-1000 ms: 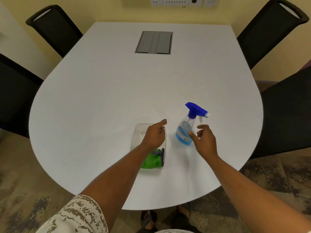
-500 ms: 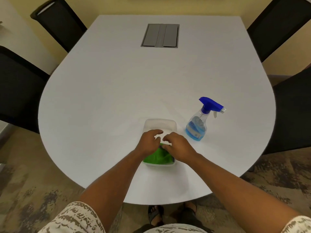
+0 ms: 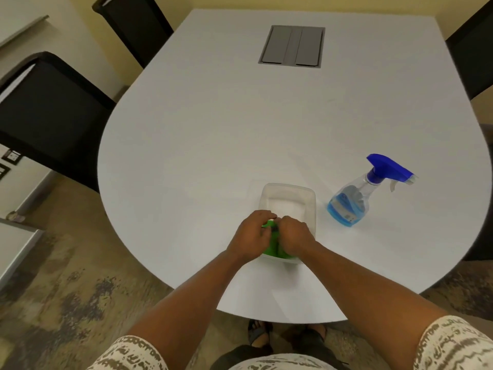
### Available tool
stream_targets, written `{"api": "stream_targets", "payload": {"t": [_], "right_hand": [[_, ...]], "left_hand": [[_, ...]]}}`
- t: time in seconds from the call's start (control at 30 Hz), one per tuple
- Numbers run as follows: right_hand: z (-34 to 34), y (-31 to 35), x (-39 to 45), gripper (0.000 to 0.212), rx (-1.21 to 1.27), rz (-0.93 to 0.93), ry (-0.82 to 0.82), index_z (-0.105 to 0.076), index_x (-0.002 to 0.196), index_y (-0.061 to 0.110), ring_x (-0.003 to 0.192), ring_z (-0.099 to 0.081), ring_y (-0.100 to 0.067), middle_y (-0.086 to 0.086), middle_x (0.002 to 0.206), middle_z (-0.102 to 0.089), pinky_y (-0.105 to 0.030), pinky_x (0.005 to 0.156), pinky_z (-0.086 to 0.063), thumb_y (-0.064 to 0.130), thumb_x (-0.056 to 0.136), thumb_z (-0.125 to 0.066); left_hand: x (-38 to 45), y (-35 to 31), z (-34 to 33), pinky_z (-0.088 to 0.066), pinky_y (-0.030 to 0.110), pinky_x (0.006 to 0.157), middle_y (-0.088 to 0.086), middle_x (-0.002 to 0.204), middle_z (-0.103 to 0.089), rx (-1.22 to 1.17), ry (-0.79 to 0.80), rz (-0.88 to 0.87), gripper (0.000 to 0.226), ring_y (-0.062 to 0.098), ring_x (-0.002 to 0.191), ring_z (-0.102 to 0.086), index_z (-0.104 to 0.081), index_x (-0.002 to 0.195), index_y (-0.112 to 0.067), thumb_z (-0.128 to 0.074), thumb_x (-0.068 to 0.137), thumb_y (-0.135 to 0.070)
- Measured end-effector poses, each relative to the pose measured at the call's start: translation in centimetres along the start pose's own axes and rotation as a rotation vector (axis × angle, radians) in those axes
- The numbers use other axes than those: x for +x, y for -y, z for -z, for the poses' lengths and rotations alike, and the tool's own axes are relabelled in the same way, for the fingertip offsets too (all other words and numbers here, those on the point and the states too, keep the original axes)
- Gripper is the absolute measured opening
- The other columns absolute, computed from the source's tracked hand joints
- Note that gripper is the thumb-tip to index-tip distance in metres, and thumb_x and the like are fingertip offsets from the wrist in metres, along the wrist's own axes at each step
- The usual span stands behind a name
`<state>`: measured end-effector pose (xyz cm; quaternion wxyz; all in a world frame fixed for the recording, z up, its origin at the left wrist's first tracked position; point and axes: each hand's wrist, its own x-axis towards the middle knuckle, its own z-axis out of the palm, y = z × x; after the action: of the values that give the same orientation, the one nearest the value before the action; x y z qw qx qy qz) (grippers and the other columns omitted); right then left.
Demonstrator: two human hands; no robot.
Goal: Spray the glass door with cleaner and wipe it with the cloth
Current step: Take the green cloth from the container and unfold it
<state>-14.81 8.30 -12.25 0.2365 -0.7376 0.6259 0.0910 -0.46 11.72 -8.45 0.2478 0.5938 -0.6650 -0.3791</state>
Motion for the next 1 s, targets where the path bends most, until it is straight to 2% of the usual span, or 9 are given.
{"api": "stream_targets", "payload": {"t": [0.13,0.2,0.37,0.47,0.57,0.67,0.83,0.93,1.0], "right_hand": [[0.2,-0.5,0.3,0.042,0.025,-0.035,-0.012,-0.045,0.141,0.022,0.119,-0.055,-0.029,-0.006,0.13,-0.061,-0.043,0.102,-0.041,0.021,0.099,-0.048],[0.7,-0.2,0.4,0.041,0.046,-0.062,0.007,-0.048,0.14,0.022,0.123,-0.054,-0.029,-0.006,0.134,-0.06,-0.044,0.104,-0.039,0.021,0.099,-0.048],[2.7,0.2,0.2,0.022,0.069,-0.038,0.042,-0.067,0.113,0.021,0.094,-0.058,-0.02,-0.002,0.109,-0.069,-0.037,0.091,-0.044,0.027,0.095,-0.057],[4.6,-0.2,-0.6,0.028,0.119,-0.007,0.035,-0.068,0.117,0.019,0.095,-0.061,-0.02,-0.003,0.11,-0.07,-0.031,0.086,-0.048,0.032,0.092,-0.065],[6.3,-0.7,-1.6,0.038,0.187,0.02,0.003,-0.065,0.125,0.019,0.098,-0.059,-0.018,-0.003,0.118,-0.067,-0.027,0.087,-0.046,0.032,0.09,-0.068],[7.7,-1.3,-2.5,0.036,0.253,0.06,-0.04,-0.063,0.126,0.022,0.097,-0.058,-0.017,-0.001,0.118,-0.066,-0.025,0.083,-0.045,0.033,0.092,-0.067],[9.2,-2.1,-3.2,0.032,0.382,0.178,-0.174,-0.068,0.118,0.02,0.091,-0.056,-0.016,-0.001,0.109,-0.067,-0.027,0.078,-0.04,0.029,0.087,-0.071],[9.7,-2.1,-3.6,0.033,0.484,0.229,-0.272,-0.066,0.117,0.018,0.088,-0.055,-0.016,-0.001,0.11,-0.061,-0.025,0.077,-0.039,0.027,0.086,-0.072],[9.8,-1.9,-4.3,0.036,0.531,0.271,-0.316,-0.062,0.12,0.018,0.08,-0.055,-0.011,0.001,0.112,-0.056,-0.02,0.069,-0.038,0.029,0.088,-0.071]], "left_hand": [[0.3,0.4,0.3,-0.051,0.029,0.102,0.005,0.131,-0.064,-0.087,-0.057,0.032,0.034,0.021,0.116,-0.063,-0.066,0.127,-0.008,-0.052,0.097,-0.001],[0.3,0.3,0.3,-0.051,0.03,0.102,0.003,0.131,-0.065,-0.106,-0.062,0.04,0.034,0.018,0.115,-0.063,-0.066,0.128,-0.011,-0.052,0.098,-0.002],[-0.3,0.5,0.2,-0.05,0.029,0.104,0.003,0.141,-0.059,-0.13,-0.054,0.022,0.041,0.018,0.124,-0.058,-0.059,0.138,-0.014,-0.053,0.098,-0.005],[-0.6,0.5,0.2,-0.047,0.021,0.101,0.003,0.139,-0.06,-0.149,-0.09,0.013,0.042,0.017,0.124,-0.058,-0.059,0.138,-0.013,-0.052,0.098,-0.004],[-0.4,-0.1,0.4,-0.047,0.024,0.104,0.002,0.138,-0.061,-0.171,-0.147,0.024,0.042,0.017,0.125,-0.058,-0.06,0.138,-0.012,-0.052,0.097,-0.004],[-0.3,-1.0,0.7,-0.042,0.018,0.105,-0.002,0.137,-0.061,-0.173,-0.26,0.023,0.042,0.01,0.125,-0.056,-0.06,0.138,-0.015,-0.054,0.097,-0.007],[-0.9,-2.7,1.0,-0.043,0.026,0.107,-0.004,0.141,-0.056,-0.252,-0.487,0.115,0.041,0.009,0.126,-0.052,-0.056,0.141,-0.017,-0.057,0.1,-0.018],[-2.1,-3.8,0.5,-0.048,0.026,0.097,-0.005,0.134,-0.053,-0.313,-0.622,0.197,0.037,0.009,0.117,-0.055,-0.056,0.139,-0.02,-0.056,0.102,-0.025],[-3.3,-4.8,-0.2,-0.048,0.018,0.086,-0.004,0.128,-0.054,-0.337,-0.705,0.27,0.033,0.005,0.104,-0.058,-0.06,0.134,-0.023,-0.054,0.102,-0.029]]}}
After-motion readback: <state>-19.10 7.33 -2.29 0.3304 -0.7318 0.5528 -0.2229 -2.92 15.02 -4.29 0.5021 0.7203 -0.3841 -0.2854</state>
